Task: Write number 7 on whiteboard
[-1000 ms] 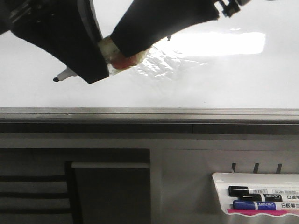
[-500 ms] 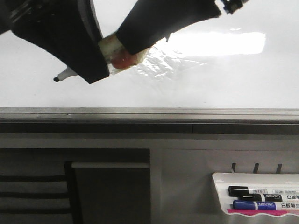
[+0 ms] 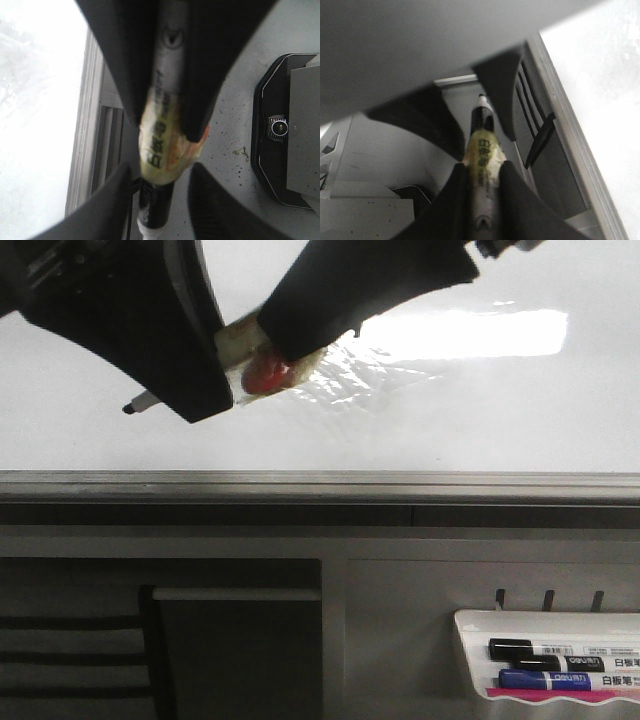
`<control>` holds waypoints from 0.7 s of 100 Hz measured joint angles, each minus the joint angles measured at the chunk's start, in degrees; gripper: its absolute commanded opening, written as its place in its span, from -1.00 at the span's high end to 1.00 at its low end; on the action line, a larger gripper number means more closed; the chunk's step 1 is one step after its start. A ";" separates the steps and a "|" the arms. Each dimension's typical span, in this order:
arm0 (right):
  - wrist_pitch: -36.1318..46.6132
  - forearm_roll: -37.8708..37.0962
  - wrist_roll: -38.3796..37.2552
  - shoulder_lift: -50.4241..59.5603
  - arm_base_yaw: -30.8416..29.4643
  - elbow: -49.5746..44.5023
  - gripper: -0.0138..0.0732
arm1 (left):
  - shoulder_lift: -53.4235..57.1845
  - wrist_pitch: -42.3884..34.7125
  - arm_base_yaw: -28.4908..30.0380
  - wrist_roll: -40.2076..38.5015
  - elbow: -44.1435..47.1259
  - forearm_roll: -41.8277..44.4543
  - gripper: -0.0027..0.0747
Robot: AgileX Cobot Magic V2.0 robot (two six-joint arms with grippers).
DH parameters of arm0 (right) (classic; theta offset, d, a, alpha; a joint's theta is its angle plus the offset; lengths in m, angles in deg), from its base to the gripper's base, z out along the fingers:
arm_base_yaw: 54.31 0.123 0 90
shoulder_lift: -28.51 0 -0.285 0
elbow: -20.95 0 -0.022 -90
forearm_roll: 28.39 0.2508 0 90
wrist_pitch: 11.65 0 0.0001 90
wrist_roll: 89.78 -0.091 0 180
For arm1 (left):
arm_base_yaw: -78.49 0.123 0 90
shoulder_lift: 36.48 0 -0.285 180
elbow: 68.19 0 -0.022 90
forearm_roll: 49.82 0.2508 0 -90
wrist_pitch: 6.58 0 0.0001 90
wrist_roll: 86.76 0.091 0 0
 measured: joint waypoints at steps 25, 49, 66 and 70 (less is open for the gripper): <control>-0.15 -6.14 -6.17 3.19 -1.22 2.54 0.83 | 4.08 -0.27 2.93 -6.54 0.00 0.00 -0.10; -4.26 -22.22 -26.22 9.74 -5.39 3.41 0.83 | 13.87 0.37 10.78 -16.81 2.58 0.00 -0.06; -8.27 -30.92 -41.52 15.43 -8.90 3.24 0.83 | 23.21 -1.02 15.86 -19.55 10.68 -0.14 -0.01; -7.79 -31.72 -43.21 16.50 -9.33 2.52 0.83 | 25.49 -2.32 16.79 -19.77 12.93 -0.47 -0.01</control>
